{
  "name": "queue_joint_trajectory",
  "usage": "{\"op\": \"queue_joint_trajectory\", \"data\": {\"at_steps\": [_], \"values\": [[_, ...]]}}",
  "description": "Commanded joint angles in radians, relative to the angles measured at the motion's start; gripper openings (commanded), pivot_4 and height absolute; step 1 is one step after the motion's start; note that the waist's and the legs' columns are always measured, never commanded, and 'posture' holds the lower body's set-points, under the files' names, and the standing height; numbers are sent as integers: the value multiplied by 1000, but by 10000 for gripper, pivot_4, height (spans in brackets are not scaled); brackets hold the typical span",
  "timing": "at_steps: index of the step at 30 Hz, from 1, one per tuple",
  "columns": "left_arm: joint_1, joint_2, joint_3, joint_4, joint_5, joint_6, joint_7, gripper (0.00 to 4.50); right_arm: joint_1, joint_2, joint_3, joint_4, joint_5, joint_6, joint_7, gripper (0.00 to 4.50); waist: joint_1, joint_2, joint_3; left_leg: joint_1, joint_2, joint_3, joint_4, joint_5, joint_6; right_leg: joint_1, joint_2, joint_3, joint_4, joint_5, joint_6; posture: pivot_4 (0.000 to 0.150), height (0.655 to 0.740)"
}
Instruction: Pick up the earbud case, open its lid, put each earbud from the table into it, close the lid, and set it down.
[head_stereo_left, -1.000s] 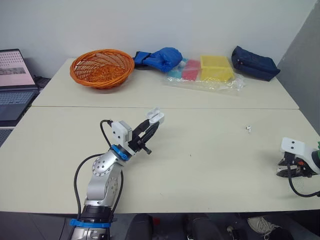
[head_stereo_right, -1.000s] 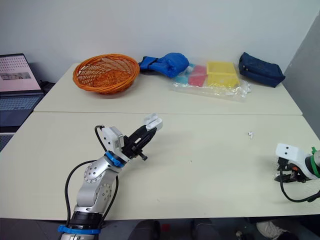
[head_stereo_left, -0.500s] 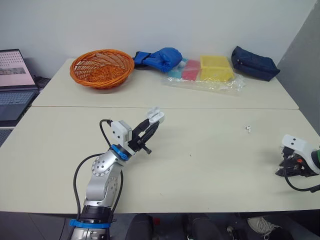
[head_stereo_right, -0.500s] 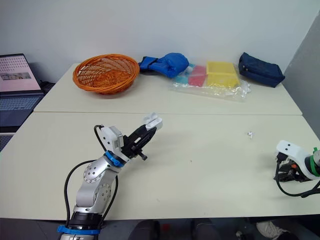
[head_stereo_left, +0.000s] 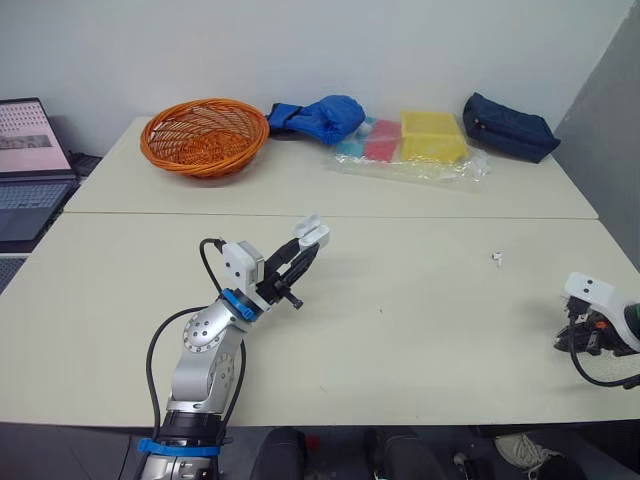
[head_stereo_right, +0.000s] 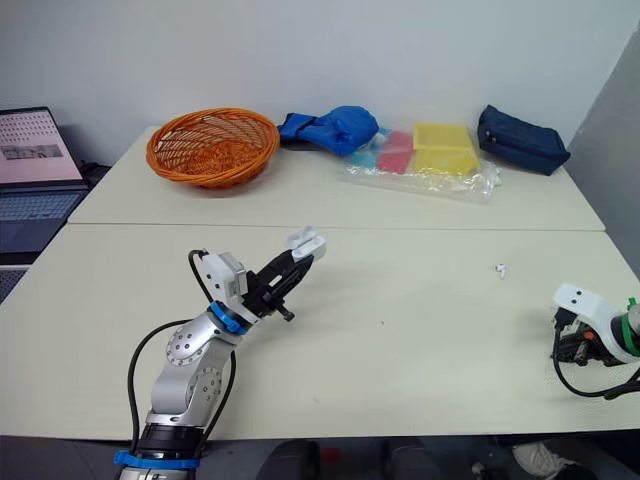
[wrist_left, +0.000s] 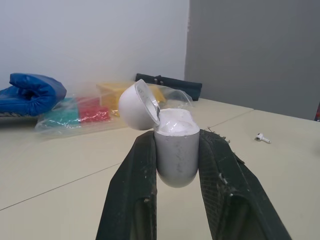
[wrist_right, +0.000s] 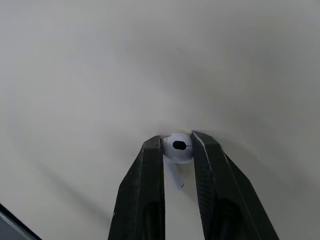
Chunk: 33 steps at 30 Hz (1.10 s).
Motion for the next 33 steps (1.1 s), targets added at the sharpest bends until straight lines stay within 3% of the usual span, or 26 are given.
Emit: {"op": "queue_joint_trajectory", "data": {"at_steps": [1,4,8,11,17,33], "values": [[-37,-11,-9,1,-7,-22,-8,7656,-192,164,-131,-219,263,102,-14,4244,-16,1,1,0,0,0,0,0,0,-1,1,2,1,0,0,1500,7400],[-55,-20,-11,19,-7,-27,-10,7656,-373,411,-210,-331,358,214,-276,4244,-25,1,1,1,0,-5,0,0,0,-1,5,3,3,4,-1,1500,7400],[-82,-32,-15,43,-11,-33,-15,7656,-442,722,-251,-479,472,274,-551,4244,-5,0,0,-1,2,-9,-1,1,0,-1,6,-2,2,3,-4,1500,7400],[-109,-42,-21,58,-9,-31,-11,7656,-409,872,-163,-543,382,135,-690,4244,9,0,0,-5,1,-8,-1,0,-1,-3,5,-2,1,2,-3,1500,7400],[-136,-54,-30,58,-13,-27,-20,7656,-364,989,-46,-493,316,9,-785,4244,8,0,0,-9,-1,-5,0,0,-1,-4,-4,-1,-1,2,0,1500,7400],[-157,-52,-27,98,-11,-52,-55,7656,-290,1044,59,-378,262,-144,-825,4244,4,0,0,-4,1,-5,0,0,0,-3,3,-1,1,2,-1,1500,7400]]}}
